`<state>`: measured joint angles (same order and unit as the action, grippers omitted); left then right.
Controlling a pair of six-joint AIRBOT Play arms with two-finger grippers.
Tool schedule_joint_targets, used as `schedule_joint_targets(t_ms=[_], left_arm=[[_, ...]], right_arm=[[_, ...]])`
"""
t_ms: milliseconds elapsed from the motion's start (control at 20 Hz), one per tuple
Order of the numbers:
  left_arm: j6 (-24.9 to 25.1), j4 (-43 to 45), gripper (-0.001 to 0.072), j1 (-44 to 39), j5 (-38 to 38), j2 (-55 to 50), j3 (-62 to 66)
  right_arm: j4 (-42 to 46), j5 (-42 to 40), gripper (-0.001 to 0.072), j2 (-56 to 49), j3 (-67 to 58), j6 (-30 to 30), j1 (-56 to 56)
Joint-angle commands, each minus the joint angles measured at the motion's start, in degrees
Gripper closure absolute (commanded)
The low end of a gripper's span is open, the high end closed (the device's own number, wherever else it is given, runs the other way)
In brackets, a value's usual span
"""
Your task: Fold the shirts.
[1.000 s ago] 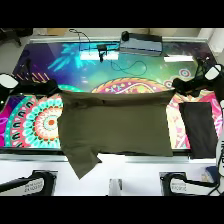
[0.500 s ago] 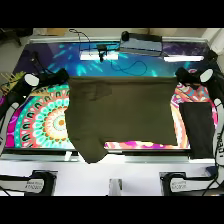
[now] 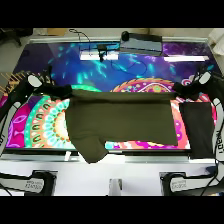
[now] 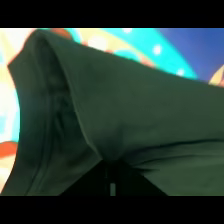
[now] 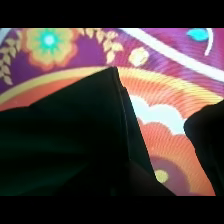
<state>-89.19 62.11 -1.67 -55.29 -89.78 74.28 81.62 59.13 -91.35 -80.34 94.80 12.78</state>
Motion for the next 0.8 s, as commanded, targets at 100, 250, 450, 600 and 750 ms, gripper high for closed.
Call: schedule_joint_targets(t_ms=[100, 250, 450, 600, 750], left_arm=[[0.0, 2.9, 0.0670, -0.5, -11.2, -0.6, -3.9], [-0.2, 2.9, 0.0670, -0.5, -11.2, -0.7, -4.3], [-2.2, 2.4, 0.0455, -0.4, -10.6, -0.7, -4.0], [-1.2, 2.5, 0.0223, 1.7, -17.1, 0.9, -3.2], [0.2, 2.6, 0.0224, 5.5, -24.0, 6.3, -6.2]], right_arm=[[1.9, 10.4, 0.0682, -2.4, 2.1, -1.8, 0.2], [1.7, 13.0, 0.0682, -4.1, 2.1, -1.8, 0.2], [-1.2, 13.2, 0.0430, -4.2, 2.1, -1.8, 0.2], [2.0, 20.5, 0.0318, -2.1, 1.9, -4.6, 0.3], [0.4, 27.5, 0.0291, 1.1, 2.0, -4.4, 4.4]])
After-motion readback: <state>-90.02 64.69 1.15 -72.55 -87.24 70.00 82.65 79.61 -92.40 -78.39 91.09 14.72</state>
